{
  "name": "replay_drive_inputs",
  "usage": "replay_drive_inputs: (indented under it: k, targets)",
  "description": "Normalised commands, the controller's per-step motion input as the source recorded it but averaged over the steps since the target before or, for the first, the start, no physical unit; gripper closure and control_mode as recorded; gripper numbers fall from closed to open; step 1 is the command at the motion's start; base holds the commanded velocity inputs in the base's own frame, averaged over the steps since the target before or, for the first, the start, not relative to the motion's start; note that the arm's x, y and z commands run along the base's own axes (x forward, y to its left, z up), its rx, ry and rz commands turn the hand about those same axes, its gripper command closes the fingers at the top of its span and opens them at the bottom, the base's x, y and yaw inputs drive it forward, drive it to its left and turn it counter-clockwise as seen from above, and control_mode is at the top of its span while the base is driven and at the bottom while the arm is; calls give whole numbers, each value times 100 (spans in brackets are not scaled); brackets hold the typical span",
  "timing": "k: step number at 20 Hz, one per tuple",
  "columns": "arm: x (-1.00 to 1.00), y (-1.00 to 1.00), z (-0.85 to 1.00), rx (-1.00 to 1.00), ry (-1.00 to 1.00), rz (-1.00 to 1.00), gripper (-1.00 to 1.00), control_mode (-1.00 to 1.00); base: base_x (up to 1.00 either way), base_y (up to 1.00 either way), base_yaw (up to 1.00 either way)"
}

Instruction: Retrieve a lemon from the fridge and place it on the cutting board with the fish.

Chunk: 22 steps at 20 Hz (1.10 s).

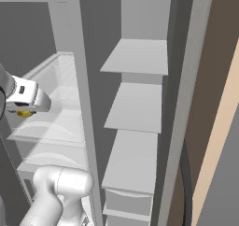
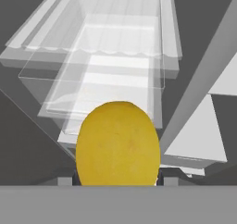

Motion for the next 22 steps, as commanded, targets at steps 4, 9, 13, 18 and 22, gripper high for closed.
replay_drive_inputs:
  k: [4, 9, 13, 18, 22]
  targets:
    - [-12, -1, 0, 0, 0, 0, 100, -100, 0, 0, 0]
    - [-5, -1, 0, 0, 0, 0, 100, 100, -32, -3, 0]
    - [0, 0, 0, 0, 0, 0, 100, 100, -50, -4, 0]
    - [0, 0, 0, 0, 0, 0, 100, 100, -57, -6, 0]
    - [0, 0, 0, 0, 0, 0, 100, 100, -65, -6, 0]
